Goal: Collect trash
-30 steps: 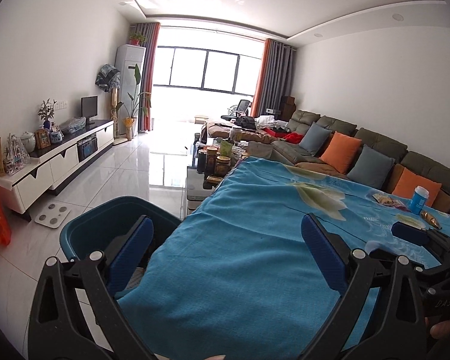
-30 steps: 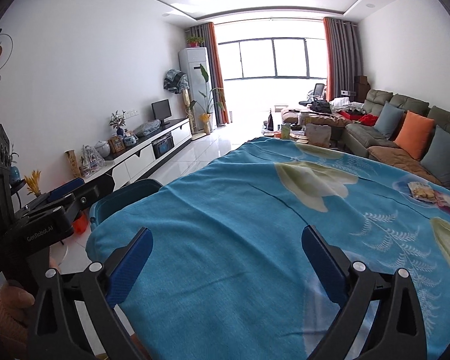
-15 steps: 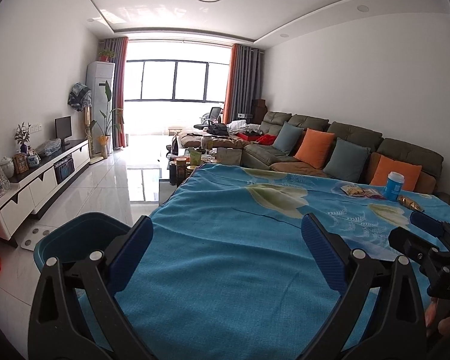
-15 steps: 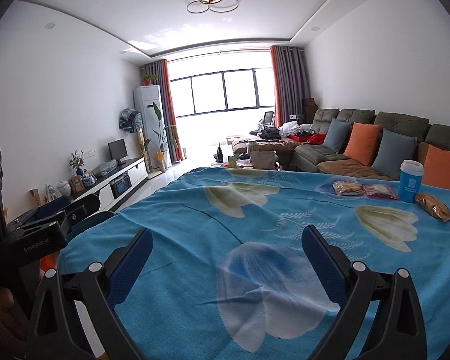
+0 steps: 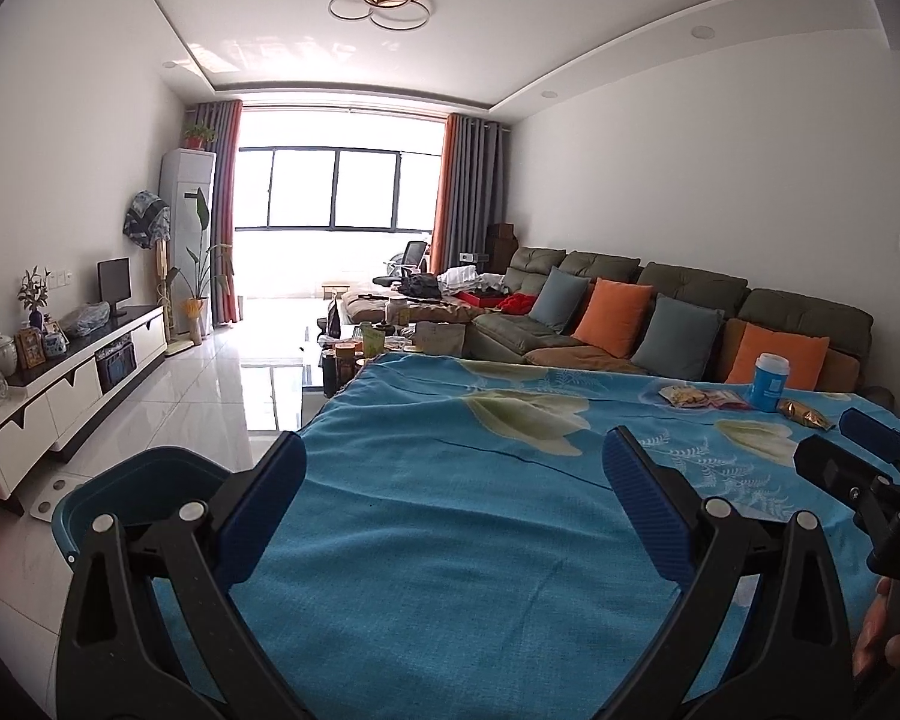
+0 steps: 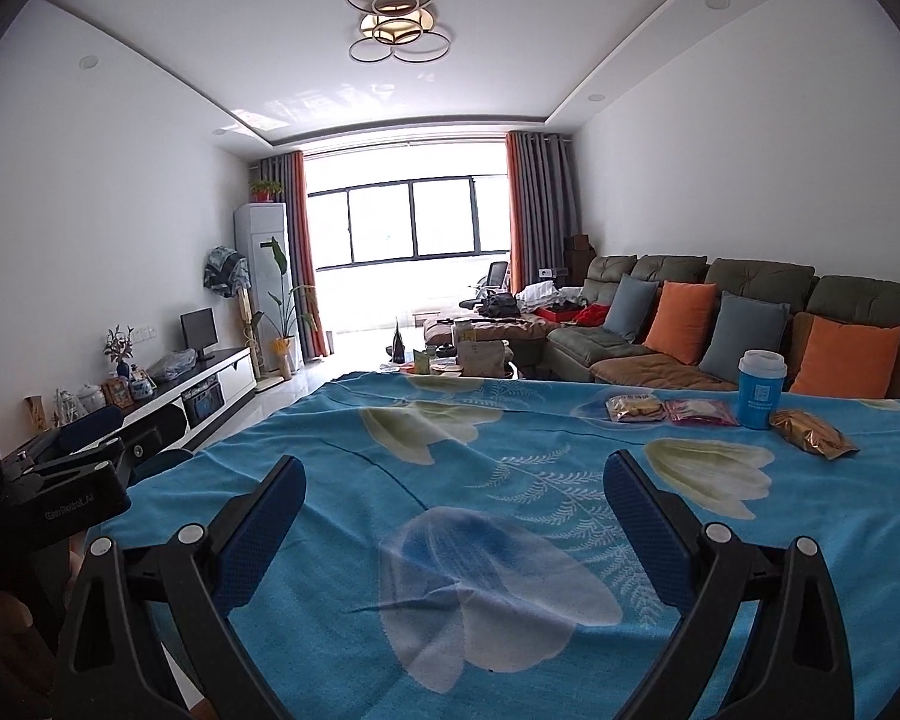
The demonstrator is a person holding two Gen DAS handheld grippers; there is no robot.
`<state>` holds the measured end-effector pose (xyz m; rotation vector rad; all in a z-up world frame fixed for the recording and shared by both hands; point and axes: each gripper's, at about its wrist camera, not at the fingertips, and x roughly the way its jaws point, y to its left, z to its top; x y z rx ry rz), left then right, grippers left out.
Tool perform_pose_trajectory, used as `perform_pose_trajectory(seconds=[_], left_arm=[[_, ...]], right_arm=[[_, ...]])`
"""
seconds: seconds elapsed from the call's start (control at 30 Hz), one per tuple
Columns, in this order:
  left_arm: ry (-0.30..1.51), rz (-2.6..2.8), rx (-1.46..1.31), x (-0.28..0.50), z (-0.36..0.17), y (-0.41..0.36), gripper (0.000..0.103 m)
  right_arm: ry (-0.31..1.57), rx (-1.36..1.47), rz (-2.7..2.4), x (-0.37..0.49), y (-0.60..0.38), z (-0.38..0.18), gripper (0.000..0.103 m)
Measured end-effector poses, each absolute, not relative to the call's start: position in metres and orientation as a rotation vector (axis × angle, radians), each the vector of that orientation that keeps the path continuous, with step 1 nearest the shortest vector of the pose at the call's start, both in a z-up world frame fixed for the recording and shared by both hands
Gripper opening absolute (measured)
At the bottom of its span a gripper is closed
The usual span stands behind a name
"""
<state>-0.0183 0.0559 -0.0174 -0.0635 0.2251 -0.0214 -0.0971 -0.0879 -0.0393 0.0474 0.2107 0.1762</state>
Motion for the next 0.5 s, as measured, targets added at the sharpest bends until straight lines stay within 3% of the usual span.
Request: perform_pose_trajectory(seconds=[0.5], left_arm=[[0.183,-0.051,-0.021,-0.027,-0.008,0.040,0.097]], right_arm=[[0.185,0.045,0.127,-0.105,-0.096,-0.036,0.096]])
